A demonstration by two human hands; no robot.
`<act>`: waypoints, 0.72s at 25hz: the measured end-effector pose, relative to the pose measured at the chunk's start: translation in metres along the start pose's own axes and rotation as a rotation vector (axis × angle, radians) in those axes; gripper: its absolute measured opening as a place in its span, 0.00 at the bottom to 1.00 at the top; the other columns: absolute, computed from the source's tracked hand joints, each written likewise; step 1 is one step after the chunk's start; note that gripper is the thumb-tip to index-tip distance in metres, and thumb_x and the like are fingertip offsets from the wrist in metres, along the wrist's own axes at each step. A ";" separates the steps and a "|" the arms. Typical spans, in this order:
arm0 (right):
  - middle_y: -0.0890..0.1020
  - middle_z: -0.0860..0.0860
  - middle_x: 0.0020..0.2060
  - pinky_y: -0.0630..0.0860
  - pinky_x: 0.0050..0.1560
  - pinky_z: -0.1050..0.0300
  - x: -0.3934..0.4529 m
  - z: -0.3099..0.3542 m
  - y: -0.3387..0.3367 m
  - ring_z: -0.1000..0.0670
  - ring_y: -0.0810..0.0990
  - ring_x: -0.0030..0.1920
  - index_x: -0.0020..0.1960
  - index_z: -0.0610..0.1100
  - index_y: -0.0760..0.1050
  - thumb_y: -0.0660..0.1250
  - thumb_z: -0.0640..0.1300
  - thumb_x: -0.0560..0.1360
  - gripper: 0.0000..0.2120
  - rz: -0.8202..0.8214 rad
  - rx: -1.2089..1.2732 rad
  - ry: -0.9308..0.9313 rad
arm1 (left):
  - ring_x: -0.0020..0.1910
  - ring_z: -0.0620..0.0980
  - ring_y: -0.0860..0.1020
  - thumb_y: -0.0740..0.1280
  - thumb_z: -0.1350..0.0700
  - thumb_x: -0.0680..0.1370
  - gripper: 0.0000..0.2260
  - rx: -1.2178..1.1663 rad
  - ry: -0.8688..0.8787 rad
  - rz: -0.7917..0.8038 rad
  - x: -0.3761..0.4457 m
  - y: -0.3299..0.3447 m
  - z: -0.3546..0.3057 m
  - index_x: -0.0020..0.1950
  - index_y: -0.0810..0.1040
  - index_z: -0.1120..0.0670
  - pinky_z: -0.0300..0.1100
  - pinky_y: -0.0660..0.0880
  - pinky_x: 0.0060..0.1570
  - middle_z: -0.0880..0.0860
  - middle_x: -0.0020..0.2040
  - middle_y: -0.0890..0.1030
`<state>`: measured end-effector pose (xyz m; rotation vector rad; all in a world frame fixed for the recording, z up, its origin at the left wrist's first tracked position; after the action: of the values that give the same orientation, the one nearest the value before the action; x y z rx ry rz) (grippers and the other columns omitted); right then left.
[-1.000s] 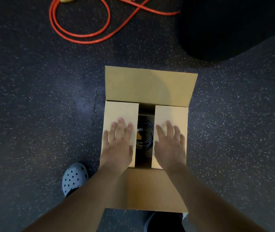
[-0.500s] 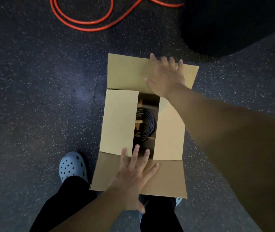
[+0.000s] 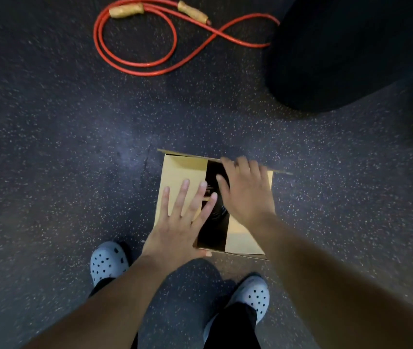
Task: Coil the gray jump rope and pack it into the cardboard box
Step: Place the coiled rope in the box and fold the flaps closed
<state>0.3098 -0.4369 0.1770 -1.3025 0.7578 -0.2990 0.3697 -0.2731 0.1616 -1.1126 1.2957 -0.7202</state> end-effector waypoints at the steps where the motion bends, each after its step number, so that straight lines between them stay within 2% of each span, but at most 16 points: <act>1: 0.77 0.42 0.67 0.70 0.69 0.40 -0.008 0.000 0.008 0.39 0.75 0.65 0.74 0.47 0.68 0.52 0.55 0.84 0.22 0.004 0.012 0.009 | 0.79 0.71 0.44 0.57 0.21 0.67 0.57 -0.003 -0.010 -0.009 0.007 -0.001 0.005 0.82 0.42 0.56 0.72 0.52 0.71 0.63 0.82 0.44; 3: 0.76 0.43 0.69 0.68 0.71 0.41 -0.015 0.000 0.018 0.39 0.74 0.67 0.75 0.49 0.68 0.51 0.55 0.85 0.22 0.013 0.020 -0.003 | 0.79 0.70 0.41 0.55 0.19 0.64 0.60 -0.001 -0.036 0.009 0.015 0.000 0.010 0.82 0.40 0.56 0.72 0.49 0.72 0.63 0.82 0.41; 5: 0.74 0.45 0.71 0.67 0.70 0.42 -0.021 0.000 0.026 0.40 0.72 0.67 0.74 0.51 0.67 0.48 0.57 0.85 0.22 0.101 0.019 -0.038 | 0.80 0.67 0.39 0.55 0.19 0.65 0.60 0.008 -0.057 0.034 0.022 0.006 0.012 0.82 0.37 0.55 0.71 0.47 0.73 0.60 0.83 0.40; 8: 0.68 0.42 0.77 0.64 0.74 0.35 -0.049 0.001 0.056 0.36 0.66 0.76 0.78 0.51 0.64 0.39 0.60 0.84 0.30 0.323 -0.042 -0.104 | 0.80 0.64 0.39 0.51 0.23 0.72 0.50 -0.061 -0.175 0.028 0.041 0.007 0.026 0.82 0.37 0.53 0.70 0.40 0.74 0.55 0.83 0.41; 12: 0.60 0.38 0.82 0.58 0.76 0.29 -0.061 -0.011 0.087 0.32 0.61 0.80 0.83 0.51 0.57 0.43 0.63 0.82 0.33 0.254 -0.062 -0.005 | 0.80 0.64 0.39 0.44 0.32 0.80 0.36 -0.030 -0.079 0.088 0.068 0.028 0.026 0.81 0.36 0.47 0.71 0.47 0.73 0.54 0.83 0.38; 16: 0.56 0.39 0.83 0.62 0.76 0.31 -0.039 -0.019 0.113 0.34 0.58 0.81 0.84 0.48 0.54 0.48 0.60 0.83 0.32 0.104 -0.051 -0.035 | 0.80 0.66 0.49 0.45 0.39 0.83 0.29 -0.042 -0.061 0.041 0.070 0.062 0.020 0.82 0.47 0.48 0.71 0.54 0.71 0.58 0.83 0.49; 18: 0.54 0.38 0.83 0.62 0.76 0.33 -0.031 -0.020 0.136 0.35 0.55 0.82 0.84 0.45 0.53 0.48 0.57 0.84 0.31 0.056 -0.052 -0.054 | 0.80 0.66 0.51 0.47 0.42 0.84 0.26 -0.012 0.008 0.035 0.072 0.085 0.017 0.82 0.53 0.48 0.70 0.55 0.72 0.59 0.83 0.53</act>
<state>0.2461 -0.3968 0.0583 -1.3309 0.7599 -0.1994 0.3849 -0.3052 0.0548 -1.0954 1.3249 -0.6921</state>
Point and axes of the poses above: each hand's wrist, its own x-axis towards the middle knuckle, its own y-axis out of the palm, z = x × y, the point moved 4 cm from there along x, towards the middle knuckle
